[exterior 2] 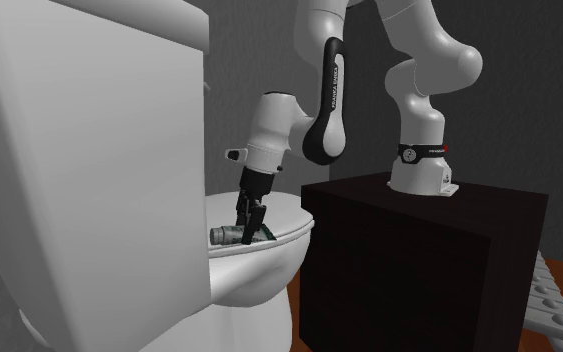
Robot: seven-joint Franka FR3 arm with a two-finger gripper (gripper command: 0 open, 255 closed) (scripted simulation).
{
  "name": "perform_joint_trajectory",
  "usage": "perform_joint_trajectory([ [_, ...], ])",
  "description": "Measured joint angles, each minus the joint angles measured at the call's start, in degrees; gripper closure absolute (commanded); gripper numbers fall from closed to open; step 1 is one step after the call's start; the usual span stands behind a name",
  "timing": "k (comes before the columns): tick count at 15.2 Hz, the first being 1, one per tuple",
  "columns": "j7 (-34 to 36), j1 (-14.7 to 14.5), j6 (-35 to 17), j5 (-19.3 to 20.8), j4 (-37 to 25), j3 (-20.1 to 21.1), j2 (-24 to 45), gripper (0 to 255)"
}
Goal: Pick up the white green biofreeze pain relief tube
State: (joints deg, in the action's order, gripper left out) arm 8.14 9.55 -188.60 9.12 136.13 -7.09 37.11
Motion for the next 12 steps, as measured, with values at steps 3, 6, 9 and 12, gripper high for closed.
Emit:
perform_joint_trajectory([
  [3,-0.01,0.03,0.02,0.01,-0.01,0.01,-0.01,255],
  [6,-0.11,0.13,1.05,0.14,0.88,0.04,-1.93,255],
  [9,-0.21,0.16,2.7,0.27,1.99,0.1,-4.7,255],
  [12,-0.37,0.32,4.23,0.43,3.25,0.16,-7.51,255],
])
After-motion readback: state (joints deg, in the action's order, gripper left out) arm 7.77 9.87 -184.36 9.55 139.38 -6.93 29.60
